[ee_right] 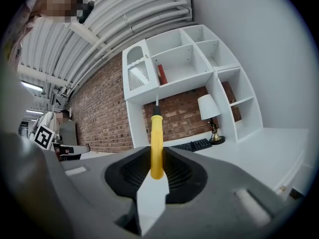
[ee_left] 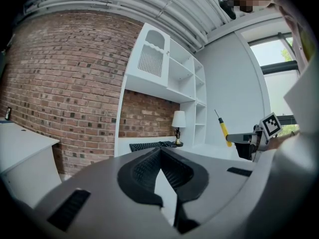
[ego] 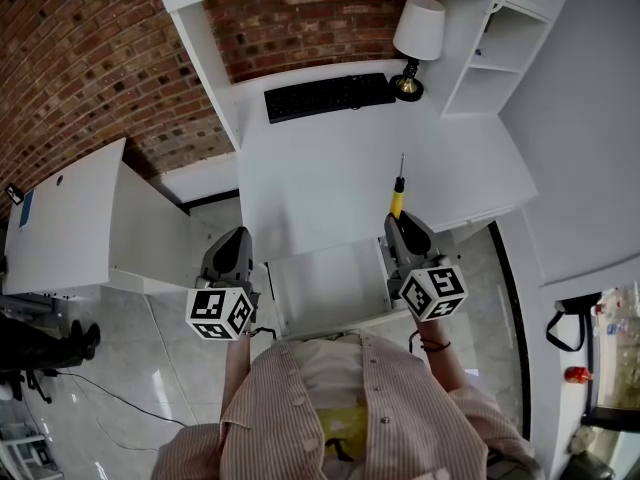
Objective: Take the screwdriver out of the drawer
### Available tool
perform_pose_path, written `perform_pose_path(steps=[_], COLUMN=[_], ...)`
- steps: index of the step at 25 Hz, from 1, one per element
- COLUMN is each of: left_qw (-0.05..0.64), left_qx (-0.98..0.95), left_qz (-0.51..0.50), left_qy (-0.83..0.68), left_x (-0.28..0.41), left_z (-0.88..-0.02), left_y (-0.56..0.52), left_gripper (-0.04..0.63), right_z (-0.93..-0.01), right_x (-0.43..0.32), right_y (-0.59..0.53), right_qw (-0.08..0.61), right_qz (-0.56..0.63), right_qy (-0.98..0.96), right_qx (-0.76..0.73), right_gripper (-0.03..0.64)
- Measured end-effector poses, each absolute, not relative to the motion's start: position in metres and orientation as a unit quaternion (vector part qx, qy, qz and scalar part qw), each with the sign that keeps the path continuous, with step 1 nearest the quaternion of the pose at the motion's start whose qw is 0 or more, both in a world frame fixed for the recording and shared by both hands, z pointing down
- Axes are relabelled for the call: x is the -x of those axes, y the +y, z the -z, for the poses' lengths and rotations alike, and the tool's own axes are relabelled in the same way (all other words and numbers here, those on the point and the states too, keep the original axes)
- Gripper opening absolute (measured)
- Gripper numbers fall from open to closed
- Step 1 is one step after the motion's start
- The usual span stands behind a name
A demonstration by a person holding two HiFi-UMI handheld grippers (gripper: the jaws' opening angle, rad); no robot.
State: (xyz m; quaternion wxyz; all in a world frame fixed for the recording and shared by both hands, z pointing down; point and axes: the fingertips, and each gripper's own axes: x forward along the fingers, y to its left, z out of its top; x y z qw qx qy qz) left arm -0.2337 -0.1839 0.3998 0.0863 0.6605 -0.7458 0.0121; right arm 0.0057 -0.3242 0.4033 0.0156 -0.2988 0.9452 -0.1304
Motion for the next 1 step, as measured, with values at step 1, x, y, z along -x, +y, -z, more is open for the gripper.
perform_pose_path(steps=[1], left_qw=[0.087], left_qx=[-0.660], left_qz=[-0.012], left_qy=[-0.746], left_x=[0.2337], left_z=[-0.4005], left_y=[-0.1841], left_gripper=[-0.002], right_z=[-0.4040], right_x=[-0.0060], right_y=[-0.3246], right_qw=[0.016], right_qz=[0.132], right_qy=[0.945], right_qx=[0.299], right_gripper=[0.078])
